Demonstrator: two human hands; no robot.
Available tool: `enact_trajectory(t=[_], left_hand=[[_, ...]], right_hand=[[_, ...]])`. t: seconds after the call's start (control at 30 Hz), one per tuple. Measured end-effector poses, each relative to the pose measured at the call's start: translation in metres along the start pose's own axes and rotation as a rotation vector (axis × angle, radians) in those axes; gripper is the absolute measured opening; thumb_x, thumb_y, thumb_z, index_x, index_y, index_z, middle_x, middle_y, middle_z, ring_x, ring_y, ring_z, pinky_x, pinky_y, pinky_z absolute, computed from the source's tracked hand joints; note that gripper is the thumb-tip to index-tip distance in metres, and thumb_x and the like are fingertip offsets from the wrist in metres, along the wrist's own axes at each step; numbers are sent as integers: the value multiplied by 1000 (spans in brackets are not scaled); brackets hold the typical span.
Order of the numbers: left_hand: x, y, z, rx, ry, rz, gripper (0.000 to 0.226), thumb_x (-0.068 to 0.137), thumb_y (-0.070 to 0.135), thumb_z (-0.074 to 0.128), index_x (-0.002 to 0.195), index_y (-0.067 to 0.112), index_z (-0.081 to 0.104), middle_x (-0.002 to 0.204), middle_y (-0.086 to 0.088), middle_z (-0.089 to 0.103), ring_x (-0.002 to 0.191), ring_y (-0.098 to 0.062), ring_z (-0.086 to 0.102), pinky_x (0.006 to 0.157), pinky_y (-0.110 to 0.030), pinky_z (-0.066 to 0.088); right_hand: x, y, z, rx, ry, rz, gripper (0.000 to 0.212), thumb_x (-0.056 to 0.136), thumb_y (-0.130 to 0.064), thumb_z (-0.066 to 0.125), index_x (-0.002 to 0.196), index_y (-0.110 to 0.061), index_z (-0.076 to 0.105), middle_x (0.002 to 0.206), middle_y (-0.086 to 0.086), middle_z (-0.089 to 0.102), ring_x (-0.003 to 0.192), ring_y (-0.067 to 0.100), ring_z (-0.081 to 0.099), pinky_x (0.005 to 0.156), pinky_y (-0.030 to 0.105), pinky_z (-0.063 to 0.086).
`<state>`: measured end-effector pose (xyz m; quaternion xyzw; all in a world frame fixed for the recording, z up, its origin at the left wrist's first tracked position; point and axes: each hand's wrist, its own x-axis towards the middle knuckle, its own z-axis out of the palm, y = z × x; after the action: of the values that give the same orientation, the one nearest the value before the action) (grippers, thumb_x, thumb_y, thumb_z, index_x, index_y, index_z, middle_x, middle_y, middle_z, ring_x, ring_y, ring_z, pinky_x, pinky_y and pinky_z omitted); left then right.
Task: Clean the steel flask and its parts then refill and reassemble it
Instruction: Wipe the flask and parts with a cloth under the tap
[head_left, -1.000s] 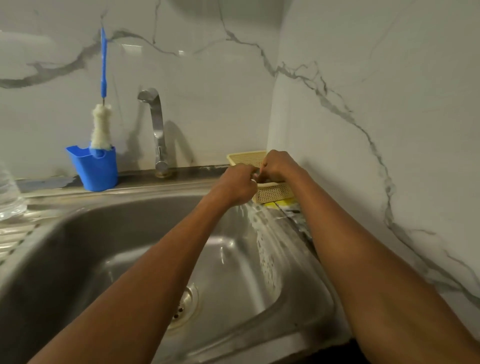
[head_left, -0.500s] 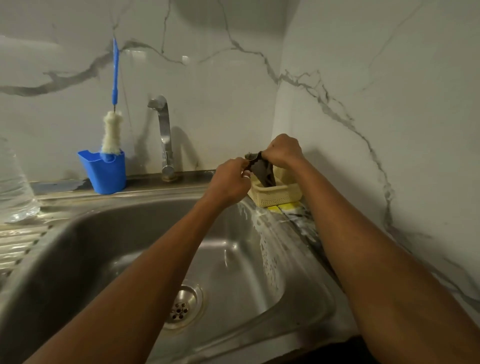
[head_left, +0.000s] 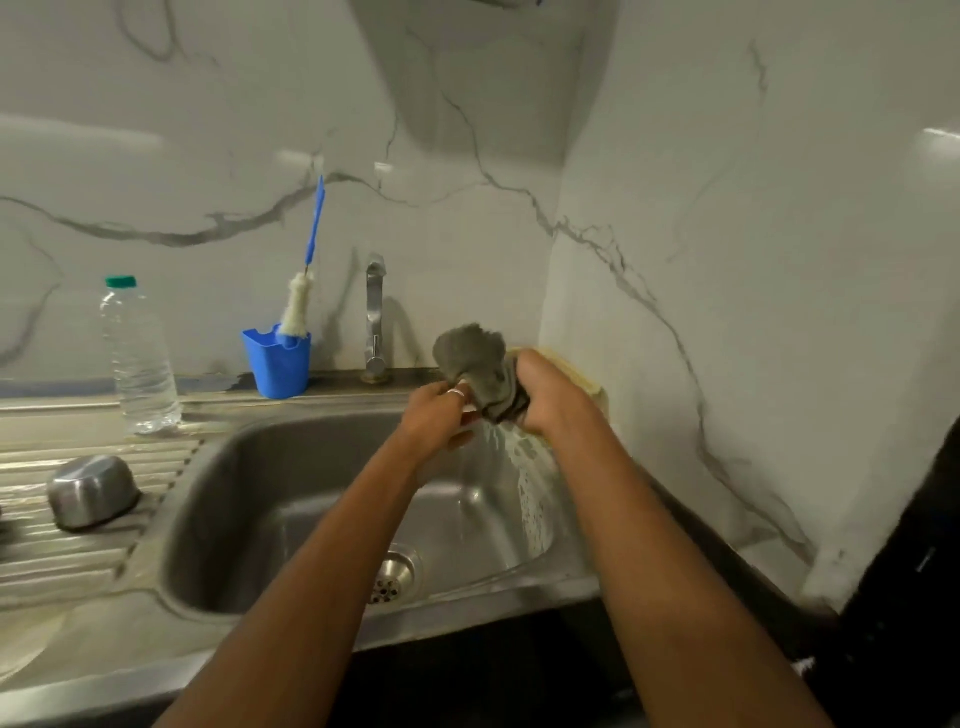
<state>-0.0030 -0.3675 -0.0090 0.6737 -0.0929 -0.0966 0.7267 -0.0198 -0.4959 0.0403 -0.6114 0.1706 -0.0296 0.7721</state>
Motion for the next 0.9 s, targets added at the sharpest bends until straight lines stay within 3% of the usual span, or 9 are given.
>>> enact_trajectory(t=[0.1,0.2,0.27,0.33,0.43,0.57,0.67,0.8,0.9], left_hand=[[-24,-12,-21,-115,58,-52,22,101,24,54,95,10,70,87,-11,66,75,-23,59,64,-34,48],[-36,-22,-45,-237,67,-134,24,99,30,56,96,11,71,87,-9,72,79,-24,66,74,-38,57],[-39,-25,-57,-228,112,-148,21,99,25,58,98,8,71,91,-11,75,87,-26,71,84,-43,61],[-37,-27,-67,-95,197,-138,16,98,18,60,100,7,70,95,-12,72,89,-26,70,82,-42,61],[-36,-28,-76,71,213,-97,22,100,30,57,99,11,68,89,-7,61,82,-19,58,82,-42,53],[-49,-22,-70,-274,93,-172,59,107,53,33,109,6,68,93,-10,75,94,-24,70,92,-45,57],[-51,-26,-73,-421,68,-207,64,106,58,30,124,8,65,109,-19,75,104,-32,73,94,-49,57],[-55,-28,-74,-427,138,-196,35,108,35,45,118,7,63,106,-22,72,98,-34,71,86,-54,59],[-55,-27,-75,-408,137,-184,30,108,30,44,113,8,63,107,-22,70,98,-35,68,87,-59,58]], right_hand=[[-10,38,12,-25,-13,82,22,90,-9,43,89,-6,65,86,14,68,70,25,64,64,35,55],[-21,59,21,-5,-39,98,23,93,-14,49,74,-12,60,64,6,64,66,22,59,62,32,53],[-25,67,27,-4,-78,95,25,97,-19,50,74,-15,61,59,2,65,65,19,60,66,32,52],[-25,71,35,-33,-82,69,24,99,-25,51,82,-15,65,72,4,70,71,20,65,69,32,54],[-23,67,48,-333,30,-87,26,102,-32,53,94,-12,68,95,8,73,90,23,69,80,36,58],[-37,52,59,-845,-90,-372,27,101,-19,55,115,-3,72,104,10,71,90,16,61,71,27,46],[-40,45,66,-1074,-178,-433,29,98,-13,63,126,-11,70,122,4,70,112,18,64,87,28,49],[-33,48,65,-920,-158,-372,19,94,-2,65,111,-7,73,104,11,75,98,27,72,83,38,62],[-30,56,62,-812,-131,-379,13,97,-16,66,103,-8,74,101,11,76,98,26,73,80,37,64]])
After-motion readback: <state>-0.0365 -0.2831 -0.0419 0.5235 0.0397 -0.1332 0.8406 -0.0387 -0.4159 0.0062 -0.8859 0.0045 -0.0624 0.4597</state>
